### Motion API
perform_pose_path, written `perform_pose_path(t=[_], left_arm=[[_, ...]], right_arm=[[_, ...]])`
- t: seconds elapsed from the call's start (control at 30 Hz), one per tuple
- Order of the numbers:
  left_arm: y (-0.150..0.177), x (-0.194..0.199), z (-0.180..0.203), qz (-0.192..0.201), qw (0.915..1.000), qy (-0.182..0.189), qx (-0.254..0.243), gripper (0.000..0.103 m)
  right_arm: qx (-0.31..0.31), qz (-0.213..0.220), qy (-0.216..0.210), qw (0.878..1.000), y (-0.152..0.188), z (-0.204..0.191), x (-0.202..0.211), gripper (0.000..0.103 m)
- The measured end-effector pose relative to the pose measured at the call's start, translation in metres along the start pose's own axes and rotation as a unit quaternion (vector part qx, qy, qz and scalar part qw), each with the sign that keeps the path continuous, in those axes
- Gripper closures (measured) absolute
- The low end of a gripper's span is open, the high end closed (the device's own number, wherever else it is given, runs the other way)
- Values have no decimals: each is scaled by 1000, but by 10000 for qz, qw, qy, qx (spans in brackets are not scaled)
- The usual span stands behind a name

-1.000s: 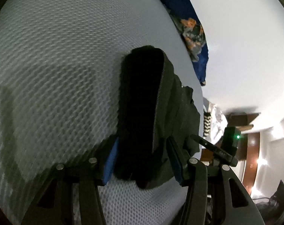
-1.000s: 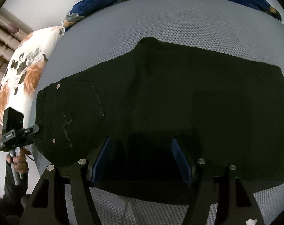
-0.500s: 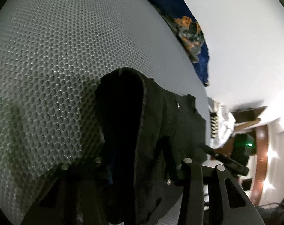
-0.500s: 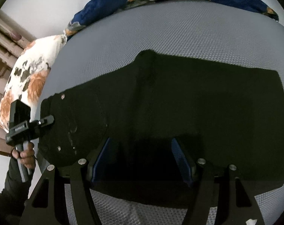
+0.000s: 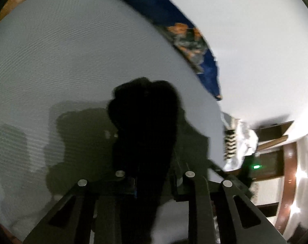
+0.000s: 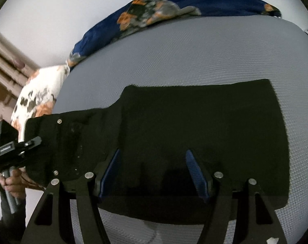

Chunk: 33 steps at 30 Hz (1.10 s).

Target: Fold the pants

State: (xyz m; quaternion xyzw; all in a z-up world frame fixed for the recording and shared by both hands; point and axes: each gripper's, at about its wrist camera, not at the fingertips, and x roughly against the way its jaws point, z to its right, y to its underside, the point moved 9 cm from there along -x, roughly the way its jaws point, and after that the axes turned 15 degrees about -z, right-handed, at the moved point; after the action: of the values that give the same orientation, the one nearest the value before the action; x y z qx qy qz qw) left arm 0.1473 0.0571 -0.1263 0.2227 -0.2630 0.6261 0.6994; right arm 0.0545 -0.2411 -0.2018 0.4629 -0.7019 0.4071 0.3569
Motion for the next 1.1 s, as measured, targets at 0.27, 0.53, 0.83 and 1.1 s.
perform_pose_path(t=[0.27, 0.53, 0.83, 1.1], left_arm=[[-17, -39, 99, 36, 9992, 387, 112, 83], [-35, -126, 181, -325, 9990, 55, -315, 83], [-28, -221, 196, -637, 9914, -876, -728, 83], [-13, -251, 196, -682, 9821, -1234, -1252, 59]], right_arm=[[-363, 333, -235, 9985, -5, 50, 31, 39], [-661, 626, -311, 9954, -5, 104, 58, 39], [-1137, 638, -410, 9906, 4, 163, 59, 39], [-1182, 564, -406, 9906, 5, 176, 61, 39]])
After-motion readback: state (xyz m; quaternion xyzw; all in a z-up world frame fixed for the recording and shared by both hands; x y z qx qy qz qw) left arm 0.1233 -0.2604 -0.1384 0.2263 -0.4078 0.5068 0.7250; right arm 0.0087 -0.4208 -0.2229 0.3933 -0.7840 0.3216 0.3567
